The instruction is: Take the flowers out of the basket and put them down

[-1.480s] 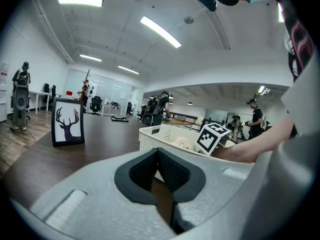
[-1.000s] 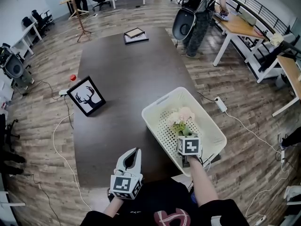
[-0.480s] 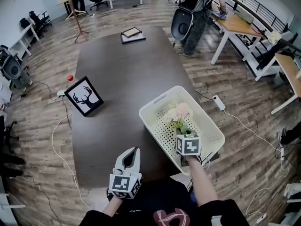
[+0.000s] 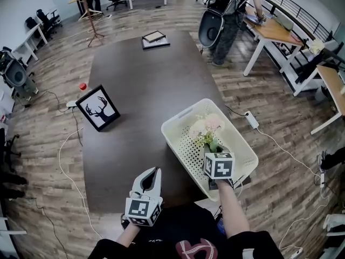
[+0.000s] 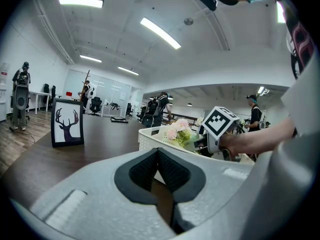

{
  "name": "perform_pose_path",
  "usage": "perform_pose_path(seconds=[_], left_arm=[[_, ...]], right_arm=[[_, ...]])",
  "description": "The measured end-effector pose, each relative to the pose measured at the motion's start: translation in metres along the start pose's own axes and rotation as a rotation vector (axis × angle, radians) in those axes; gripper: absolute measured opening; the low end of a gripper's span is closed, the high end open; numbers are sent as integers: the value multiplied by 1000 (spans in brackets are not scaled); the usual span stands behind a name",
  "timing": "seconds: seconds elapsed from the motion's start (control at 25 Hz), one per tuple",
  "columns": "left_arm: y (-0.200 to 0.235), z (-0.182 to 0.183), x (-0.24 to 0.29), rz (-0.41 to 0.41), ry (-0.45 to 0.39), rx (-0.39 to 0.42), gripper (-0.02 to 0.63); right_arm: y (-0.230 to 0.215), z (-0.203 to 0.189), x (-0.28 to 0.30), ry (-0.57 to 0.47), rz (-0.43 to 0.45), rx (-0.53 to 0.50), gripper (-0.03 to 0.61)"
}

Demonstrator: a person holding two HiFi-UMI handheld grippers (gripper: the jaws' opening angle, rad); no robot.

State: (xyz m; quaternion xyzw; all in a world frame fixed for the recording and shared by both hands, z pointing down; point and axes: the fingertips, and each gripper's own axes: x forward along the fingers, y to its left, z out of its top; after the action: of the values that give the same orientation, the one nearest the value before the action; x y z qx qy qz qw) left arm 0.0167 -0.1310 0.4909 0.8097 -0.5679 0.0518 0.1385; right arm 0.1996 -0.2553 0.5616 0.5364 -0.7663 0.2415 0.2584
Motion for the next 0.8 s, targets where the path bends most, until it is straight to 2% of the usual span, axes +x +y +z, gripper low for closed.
perform_pose_path(seconds=[0.8], left_arm=[[0, 3, -5, -5, -24, -3, 9]], right_arm=[[18, 50, -42, -111, 36, -5, 57]])
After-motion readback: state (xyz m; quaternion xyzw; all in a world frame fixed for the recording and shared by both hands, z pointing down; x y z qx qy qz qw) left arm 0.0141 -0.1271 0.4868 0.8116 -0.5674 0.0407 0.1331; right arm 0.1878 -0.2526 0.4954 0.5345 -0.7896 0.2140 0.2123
